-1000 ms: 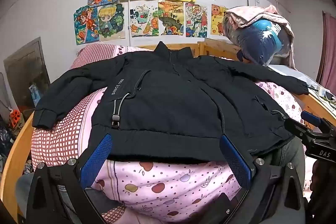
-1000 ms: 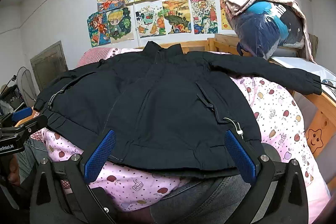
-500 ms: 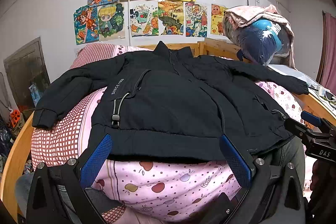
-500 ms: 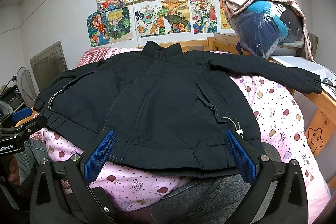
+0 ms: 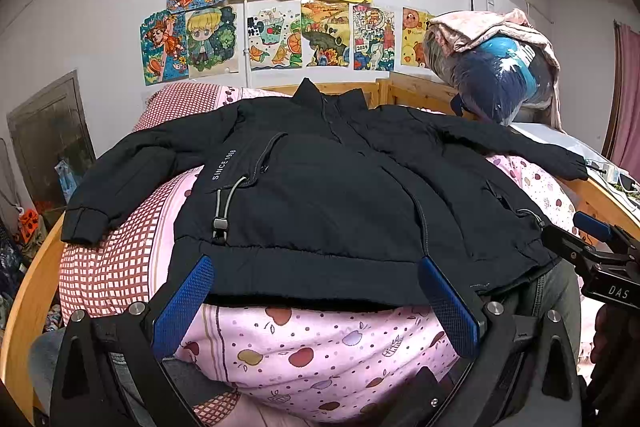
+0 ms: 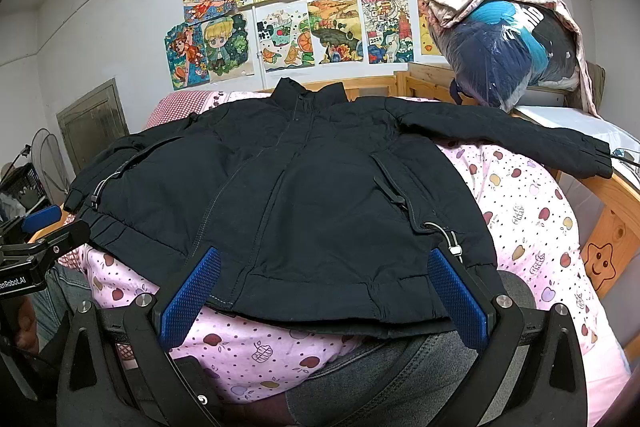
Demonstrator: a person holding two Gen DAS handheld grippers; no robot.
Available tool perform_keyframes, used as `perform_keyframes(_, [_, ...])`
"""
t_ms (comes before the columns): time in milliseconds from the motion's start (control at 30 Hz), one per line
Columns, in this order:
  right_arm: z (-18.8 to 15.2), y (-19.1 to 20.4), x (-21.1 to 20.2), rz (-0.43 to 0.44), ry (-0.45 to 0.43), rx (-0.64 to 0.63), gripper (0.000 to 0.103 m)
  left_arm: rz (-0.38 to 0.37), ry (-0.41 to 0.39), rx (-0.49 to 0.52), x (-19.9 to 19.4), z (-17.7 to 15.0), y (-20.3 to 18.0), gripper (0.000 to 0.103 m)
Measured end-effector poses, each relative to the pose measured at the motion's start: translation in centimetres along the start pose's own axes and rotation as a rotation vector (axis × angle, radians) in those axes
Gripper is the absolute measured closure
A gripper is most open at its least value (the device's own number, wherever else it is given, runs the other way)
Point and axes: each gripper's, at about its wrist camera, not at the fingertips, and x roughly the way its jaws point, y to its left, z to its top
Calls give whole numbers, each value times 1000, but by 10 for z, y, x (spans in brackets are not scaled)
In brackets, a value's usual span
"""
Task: Fold large clothes
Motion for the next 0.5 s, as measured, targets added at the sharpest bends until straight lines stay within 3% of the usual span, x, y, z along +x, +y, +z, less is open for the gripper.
perform_keyframes(500, [1,-4,-1,1,2,1,1,0,1,0,0,0,0,0])
